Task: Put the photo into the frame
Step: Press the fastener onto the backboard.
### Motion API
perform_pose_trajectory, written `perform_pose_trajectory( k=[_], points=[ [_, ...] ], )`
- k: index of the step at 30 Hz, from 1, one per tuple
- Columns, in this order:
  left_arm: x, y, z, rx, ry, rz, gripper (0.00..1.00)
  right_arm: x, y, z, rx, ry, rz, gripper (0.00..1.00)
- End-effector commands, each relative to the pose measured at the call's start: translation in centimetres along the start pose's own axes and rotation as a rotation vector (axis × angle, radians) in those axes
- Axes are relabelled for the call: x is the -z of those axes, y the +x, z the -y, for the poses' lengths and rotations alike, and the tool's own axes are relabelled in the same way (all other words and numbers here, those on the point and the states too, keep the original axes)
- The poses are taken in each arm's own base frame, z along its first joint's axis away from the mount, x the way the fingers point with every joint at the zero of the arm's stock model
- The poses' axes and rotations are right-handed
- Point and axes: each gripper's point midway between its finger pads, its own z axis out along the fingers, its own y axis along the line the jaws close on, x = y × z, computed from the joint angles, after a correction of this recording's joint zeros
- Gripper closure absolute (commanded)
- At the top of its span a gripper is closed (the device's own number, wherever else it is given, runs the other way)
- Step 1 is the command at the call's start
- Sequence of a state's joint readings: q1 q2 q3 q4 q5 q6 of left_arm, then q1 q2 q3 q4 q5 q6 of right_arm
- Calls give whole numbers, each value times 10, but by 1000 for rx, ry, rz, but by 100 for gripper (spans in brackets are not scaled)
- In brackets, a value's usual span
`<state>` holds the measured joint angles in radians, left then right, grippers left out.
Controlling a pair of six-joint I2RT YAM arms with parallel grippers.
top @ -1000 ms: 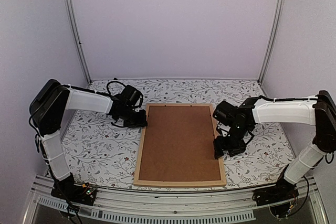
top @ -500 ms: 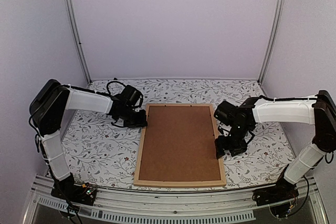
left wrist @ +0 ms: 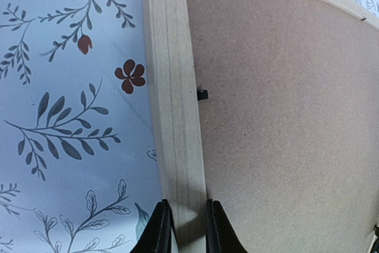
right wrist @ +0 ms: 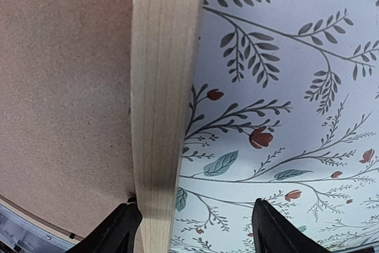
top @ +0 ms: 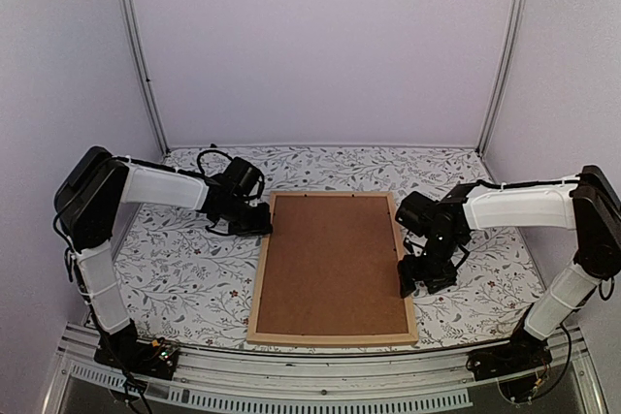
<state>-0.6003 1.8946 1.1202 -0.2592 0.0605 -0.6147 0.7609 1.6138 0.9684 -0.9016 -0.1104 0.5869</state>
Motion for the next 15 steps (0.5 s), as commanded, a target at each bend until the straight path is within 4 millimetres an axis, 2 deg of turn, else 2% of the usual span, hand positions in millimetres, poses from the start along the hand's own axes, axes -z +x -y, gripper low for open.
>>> perform_pose_trajectory(
  k=[1,15],
  points=[
    [-12,39,-11,-54,-44,-117,100,-8,2,10,-9,46,-18,30],
    [-12,39,-11,-57,-42,-119,100,-18,8,22,-23,119,-64,31]
  ],
)
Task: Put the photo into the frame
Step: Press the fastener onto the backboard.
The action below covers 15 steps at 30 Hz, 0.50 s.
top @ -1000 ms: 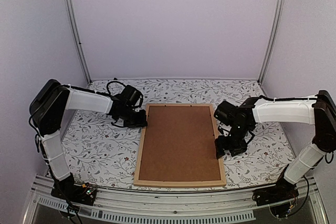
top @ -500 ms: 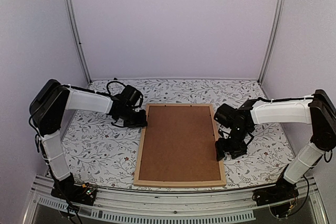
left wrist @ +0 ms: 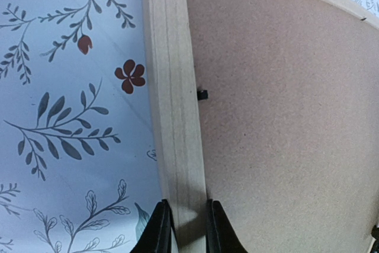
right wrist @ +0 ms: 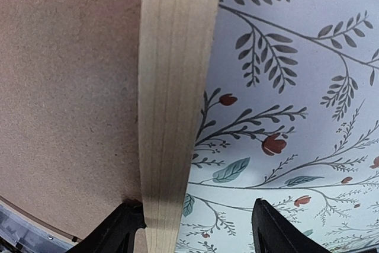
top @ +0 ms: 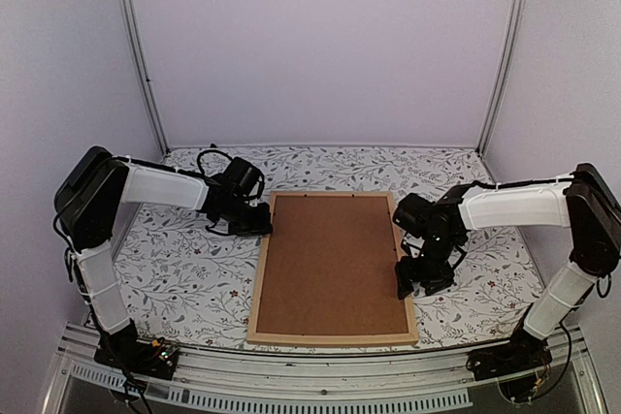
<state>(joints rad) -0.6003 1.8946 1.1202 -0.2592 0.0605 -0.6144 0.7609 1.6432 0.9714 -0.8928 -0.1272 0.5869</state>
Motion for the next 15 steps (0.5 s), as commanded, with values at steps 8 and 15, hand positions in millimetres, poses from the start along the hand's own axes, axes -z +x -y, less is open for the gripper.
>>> perform_pose_trajectory(
  k=[8,15],
  points=[
    [-13,40,-11,-58,-42,-121,100,29,-14,3,-8,51,56,31],
    [-13,39,-11,-55,-41,-118,100,42,-11,12,-30,103,62,32]
  ],
)
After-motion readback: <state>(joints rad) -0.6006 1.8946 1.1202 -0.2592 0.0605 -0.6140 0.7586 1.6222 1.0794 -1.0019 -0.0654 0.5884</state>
